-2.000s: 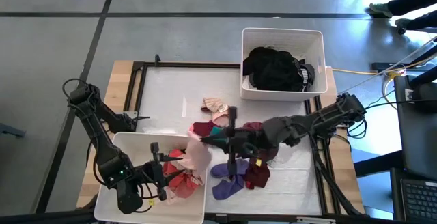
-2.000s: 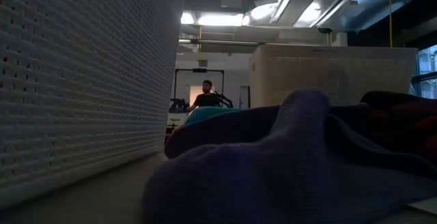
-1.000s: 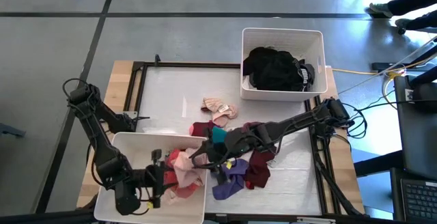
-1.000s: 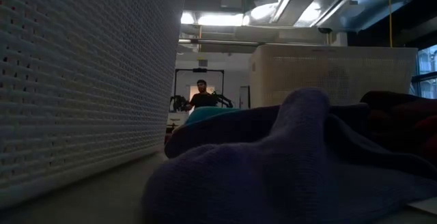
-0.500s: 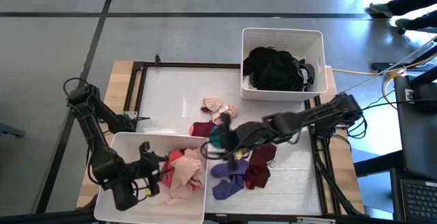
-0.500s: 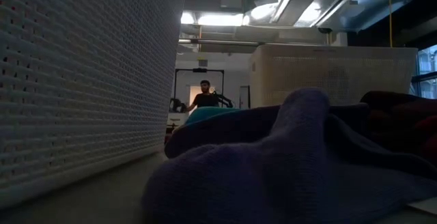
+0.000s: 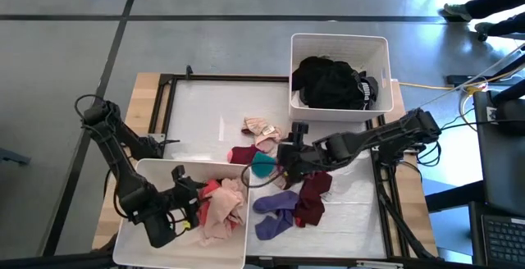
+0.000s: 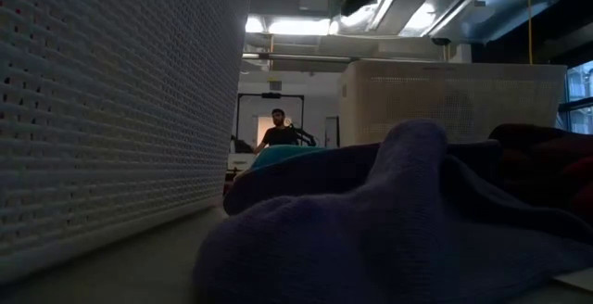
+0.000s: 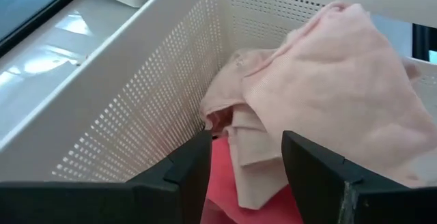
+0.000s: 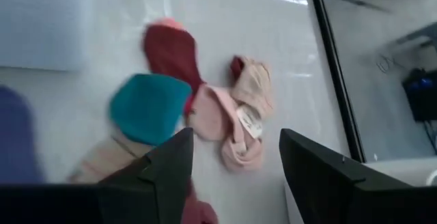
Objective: Sort clothes
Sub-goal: Put the light pink sock into the bottom white laundry bin
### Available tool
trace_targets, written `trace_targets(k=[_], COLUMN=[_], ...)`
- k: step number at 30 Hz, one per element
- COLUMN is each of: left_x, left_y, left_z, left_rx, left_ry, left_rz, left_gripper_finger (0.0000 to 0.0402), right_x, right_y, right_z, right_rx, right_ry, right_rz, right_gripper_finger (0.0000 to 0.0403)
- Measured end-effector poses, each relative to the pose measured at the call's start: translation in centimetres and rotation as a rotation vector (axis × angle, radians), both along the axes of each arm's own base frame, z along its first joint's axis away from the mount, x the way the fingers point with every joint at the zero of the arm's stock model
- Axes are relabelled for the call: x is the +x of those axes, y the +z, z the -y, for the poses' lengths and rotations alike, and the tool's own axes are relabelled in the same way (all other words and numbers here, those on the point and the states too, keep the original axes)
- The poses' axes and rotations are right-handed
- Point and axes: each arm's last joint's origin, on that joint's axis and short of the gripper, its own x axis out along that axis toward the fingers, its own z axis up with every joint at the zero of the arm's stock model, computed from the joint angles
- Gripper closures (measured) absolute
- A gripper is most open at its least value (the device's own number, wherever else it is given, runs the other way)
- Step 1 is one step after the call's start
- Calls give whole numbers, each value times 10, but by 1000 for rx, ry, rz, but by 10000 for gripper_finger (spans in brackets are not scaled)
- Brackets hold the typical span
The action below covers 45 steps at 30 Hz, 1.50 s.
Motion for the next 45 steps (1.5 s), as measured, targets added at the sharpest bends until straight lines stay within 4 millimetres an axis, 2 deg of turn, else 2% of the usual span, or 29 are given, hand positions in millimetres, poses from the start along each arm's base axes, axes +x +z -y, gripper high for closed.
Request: trace_targets(k=[5, 13, 22, 28, 38, 45], left_x=[2, 2, 2, 2, 2, 2], left_y=[0, 0, 0, 0, 0, 0], left_z=[-2, -2, -2, -2, -2, -2], left_rx=[12, 14, 22, 21, 25, 26], left_ry=[0, -1, -7, -7, -8, -9], left_rz=[-5, -6, -9, -9, -9, -9], left_gripper_finger=[233, 233, 233, 233, 233, 233], right_x=[2, 3, 3, 7, 16, 19], right_y=[-37, -89, -119, -131, -170, -188], right_z=[25, 65, 95, 101, 103, 110], right_rx=[-20, -9, 115, 127, 45, 90], right_ry=[-71, -109, -103, -99, -123, -141], right_rz=[-60, -50, 60, 74, -36, -61], right_gripper_finger=[186, 186, 186, 186, 186, 187])
